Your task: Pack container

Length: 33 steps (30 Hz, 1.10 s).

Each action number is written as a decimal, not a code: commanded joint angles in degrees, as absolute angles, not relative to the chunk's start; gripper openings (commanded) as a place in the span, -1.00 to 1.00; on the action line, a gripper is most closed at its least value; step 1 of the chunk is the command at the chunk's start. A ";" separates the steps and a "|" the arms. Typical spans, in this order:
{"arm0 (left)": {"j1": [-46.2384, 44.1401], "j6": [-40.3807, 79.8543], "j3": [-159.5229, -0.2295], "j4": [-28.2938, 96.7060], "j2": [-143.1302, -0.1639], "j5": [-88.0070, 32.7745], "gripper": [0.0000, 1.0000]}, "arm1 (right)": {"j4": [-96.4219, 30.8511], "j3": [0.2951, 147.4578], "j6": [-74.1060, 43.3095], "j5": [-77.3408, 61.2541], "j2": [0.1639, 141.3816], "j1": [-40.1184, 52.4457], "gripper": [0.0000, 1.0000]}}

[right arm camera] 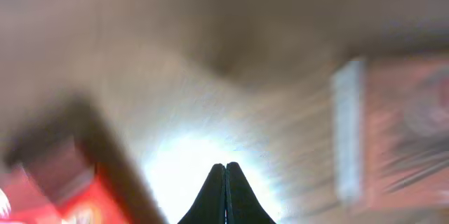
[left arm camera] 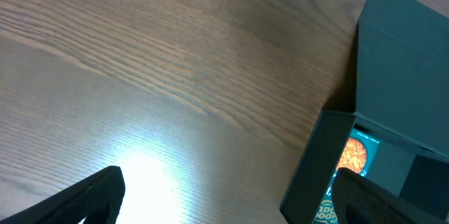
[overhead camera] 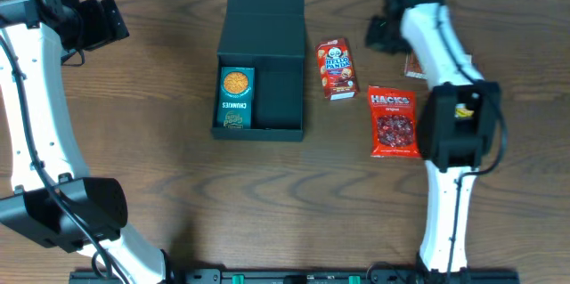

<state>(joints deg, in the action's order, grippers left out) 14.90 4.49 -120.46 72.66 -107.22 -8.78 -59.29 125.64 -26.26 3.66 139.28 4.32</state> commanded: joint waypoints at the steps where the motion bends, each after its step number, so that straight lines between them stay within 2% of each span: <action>1: 14.98 4.91 -120.11 72.84 -107.68 -8.60 0.90 | -56.93 127.98 -31.38 5.17 138.87 -0.27 -0.96; 11: 14.98 4.91 -120.11 72.88 -107.68 -8.58 0.91 | -53.74 127.39 -34.89 14.22 138.89 -7.16 -0.97; 21: 14.98 4.91 -120.11 72.82 -107.68 -8.60 0.91 | -53.91 126.96 -34.89 13.17 140.99 -10.83 -0.97; 33: 14.98 4.89 -120.11 72.79 -107.68 -8.51 0.91 | -56.18 126.93 -34.65 9.37 144.09 -10.79 -0.96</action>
